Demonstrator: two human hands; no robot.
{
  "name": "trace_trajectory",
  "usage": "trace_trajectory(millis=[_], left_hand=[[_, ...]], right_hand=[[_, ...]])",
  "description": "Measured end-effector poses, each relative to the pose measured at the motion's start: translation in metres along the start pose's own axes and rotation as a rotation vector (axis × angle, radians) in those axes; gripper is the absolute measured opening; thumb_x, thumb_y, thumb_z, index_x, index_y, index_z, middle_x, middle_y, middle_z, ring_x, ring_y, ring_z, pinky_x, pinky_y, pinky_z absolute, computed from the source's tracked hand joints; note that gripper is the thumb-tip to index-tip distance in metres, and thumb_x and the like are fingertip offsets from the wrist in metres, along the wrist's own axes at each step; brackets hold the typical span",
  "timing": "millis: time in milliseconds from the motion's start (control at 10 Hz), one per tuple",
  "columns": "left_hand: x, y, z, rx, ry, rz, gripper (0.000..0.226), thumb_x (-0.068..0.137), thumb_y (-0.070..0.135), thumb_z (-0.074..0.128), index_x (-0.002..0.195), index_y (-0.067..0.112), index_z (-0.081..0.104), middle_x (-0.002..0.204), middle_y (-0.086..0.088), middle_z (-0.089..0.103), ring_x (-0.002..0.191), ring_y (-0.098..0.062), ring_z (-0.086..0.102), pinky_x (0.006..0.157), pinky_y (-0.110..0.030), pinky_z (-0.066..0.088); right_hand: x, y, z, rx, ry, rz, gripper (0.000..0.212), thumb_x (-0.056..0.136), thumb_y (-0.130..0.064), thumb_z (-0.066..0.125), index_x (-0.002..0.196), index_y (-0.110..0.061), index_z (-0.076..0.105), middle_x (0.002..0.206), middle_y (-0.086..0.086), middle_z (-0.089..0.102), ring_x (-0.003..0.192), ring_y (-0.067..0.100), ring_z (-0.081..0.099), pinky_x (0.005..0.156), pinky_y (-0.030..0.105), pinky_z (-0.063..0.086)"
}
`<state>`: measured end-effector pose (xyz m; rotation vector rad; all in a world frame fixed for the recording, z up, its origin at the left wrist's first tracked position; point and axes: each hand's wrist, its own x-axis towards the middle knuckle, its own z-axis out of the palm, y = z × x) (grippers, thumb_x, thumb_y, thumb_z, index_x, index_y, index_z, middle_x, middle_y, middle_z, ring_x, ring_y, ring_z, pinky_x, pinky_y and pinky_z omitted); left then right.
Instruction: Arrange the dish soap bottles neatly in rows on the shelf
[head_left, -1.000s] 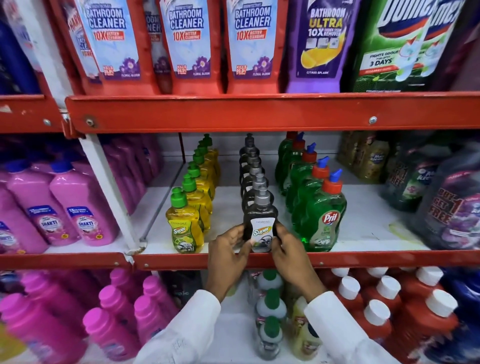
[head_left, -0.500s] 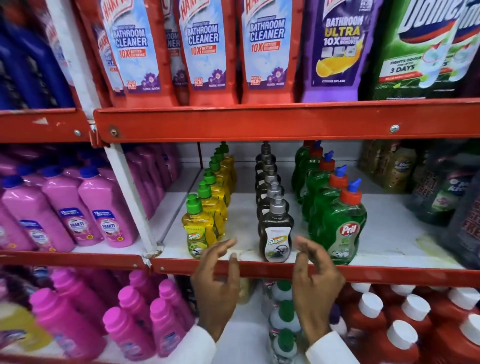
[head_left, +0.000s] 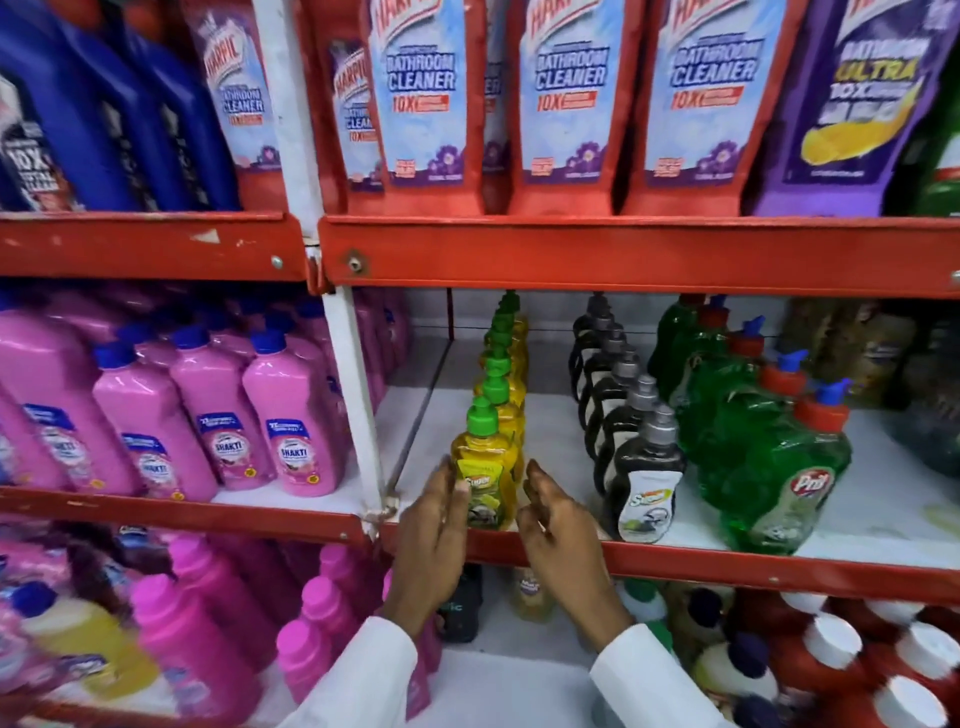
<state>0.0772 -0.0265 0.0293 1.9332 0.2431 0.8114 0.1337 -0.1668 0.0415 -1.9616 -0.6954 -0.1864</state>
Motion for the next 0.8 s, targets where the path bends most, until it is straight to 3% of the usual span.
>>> trace_trajectory(millis=[100,200,300,500,600,700,800], left_hand=[[-0.007,0.001,0.003,0.101,-0.021,0.074,0.037,0.097,0.036,0.043,0.128,0.024,0.059,0.110,0.019,0.070,0.098,0.012,0.062,0.085,-0.011,0.046],[-0.011,0.001,0.007,0.134,0.003,0.092,0.036,0.096,0.038,0.045,0.128,0.028,0.057,0.105,0.009,0.076,0.091,0.002,0.068,0.080,-0.022,0.053],[-0.014,0.003,0.009,0.149,0.015,0.131,0.033,0.095,0.036,0.049,0.125,0.028,0.060,0.101,0.009,0.077,0.089,0.005,0.068,0.076,-0.014,0.051],[-0.014,0.001,0.007,0.143,-0.005,0.149,0.032,0.097,0.032,0.052,0.129,0.029,0.057,0.104,0.011,0.076,0.090,0.004,0.068,0.076,-0.013,0.052],[-0.014,0.001,0.007,0.146,-0.001,0.154,0.032,0.098,0.025,0.054,0.130,0.027,0.057,0.105,0.010,0.076,0.091,0.004,0.068,0.075,-0.007,0.046],[-0.013,0.000,0.007,0.134,-0.010,0.161,0.031,0.099,0.030,0.051,0.129,0.028,0.056,0.108,0.009,0.075,0.096,0.004,0.067,0.081,-0.017,0.053],[-0.014,0.001,0.005,0.018,-0.023,0.131,0.035,0.097,0.034,0.048,0.131,0.027,0.056,0.119,0.008,0.071,0.106,0.001,0.065,0.090,-0.033,0.055]], right_hand=[[-0.005,0.013,-0.004,-0.018,-0.010,-0.056,0.046,0.092,-0.002,0.056,0.136,-0.013,0.057,0.126,-0.025,0.054,0.111,-0.022,0.054,0.089,-0.007,0.033],[-0.006,0.021,-0.008,-0.028,-0.013,-0.053,0.041,0.095,-0.018,0.055,0.136,-0.019,0.060,0.128,-0.011,0.068,0.109,-0.011,0.063,0.090,0.007,0.046],[-0.005,0.022,-0.007,-0.034,-0.018,-0.034,0.039,0.096,-0.021,0.054,0.135,-0.022,0.060,0.122,-0.010,0.073,0.104,-0.007,0.066,0.087,0.013,0.050],[-0.006,0.024,-0.004,-0.029,-0.001,-0.013,0.039,0.096,-0.019,0.056,0.134,-0.019,0.061,0.124,-0.006,0.072,0.106,-0.007,0.066,0.092,0.012,0.050],[-0.006,0.022,-0.004,-0.024,0.015,0.002,0.038,0.095,-0.017,0.057,0.133,-0.018,0.062,0.124,-0.007,0.072,0.106,-0.010,0.065,0.089,0.006,0.047],[-0.007,0.023,-0.004,0.012,0.018,-0.007,0.040,0.095,-0.016,0.058,0.134,-0.018,0.061,0.127,-0.007,0.070,0.108,-0.011,0.064,0.093,0.009,0.048],[-0.014,0.025,-0.005,0.192,0.217,0.107,0.033,0.093,-0.014,0.063,0.125,-0.020,0.068,0.121,-0.011,0.072,0.103,-0.008,0.067,0.098,0.027,0.055]])
